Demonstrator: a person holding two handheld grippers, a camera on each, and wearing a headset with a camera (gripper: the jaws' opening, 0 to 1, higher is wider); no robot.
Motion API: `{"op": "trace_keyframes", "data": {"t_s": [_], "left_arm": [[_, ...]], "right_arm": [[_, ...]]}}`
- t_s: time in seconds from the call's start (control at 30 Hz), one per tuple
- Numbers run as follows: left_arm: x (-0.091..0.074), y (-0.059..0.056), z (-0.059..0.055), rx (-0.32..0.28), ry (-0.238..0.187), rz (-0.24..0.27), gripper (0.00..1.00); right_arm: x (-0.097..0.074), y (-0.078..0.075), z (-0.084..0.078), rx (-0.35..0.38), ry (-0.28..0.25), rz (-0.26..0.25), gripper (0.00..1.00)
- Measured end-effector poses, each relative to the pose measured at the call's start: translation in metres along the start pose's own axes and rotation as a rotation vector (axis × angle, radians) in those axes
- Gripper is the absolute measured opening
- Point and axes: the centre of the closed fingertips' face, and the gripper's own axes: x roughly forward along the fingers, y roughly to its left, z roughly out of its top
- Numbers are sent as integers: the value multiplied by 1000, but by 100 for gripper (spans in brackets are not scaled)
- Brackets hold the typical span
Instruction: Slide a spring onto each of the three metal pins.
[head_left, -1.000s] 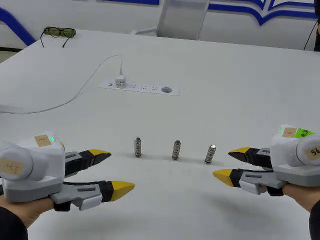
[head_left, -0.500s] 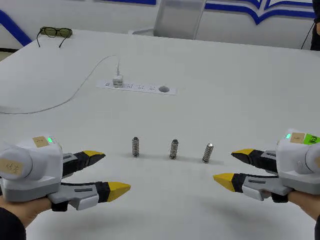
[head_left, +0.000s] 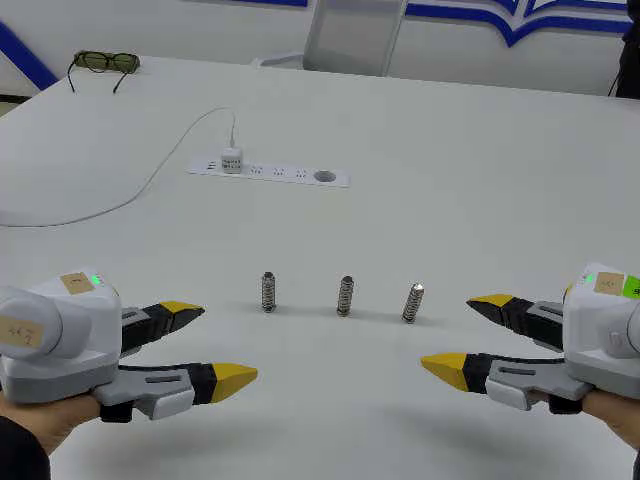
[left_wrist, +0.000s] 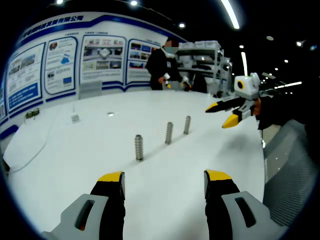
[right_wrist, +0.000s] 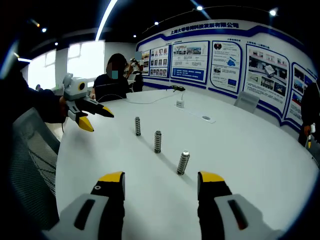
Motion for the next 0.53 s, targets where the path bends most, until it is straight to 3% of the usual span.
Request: {"op": "trace_keyframes", "data": {"t_s": [0.53], "left_arm": [[0,2,-2,-18,-4,7,68]], "right_arm": [[2,1,0,13,-4,-2,62]]}}
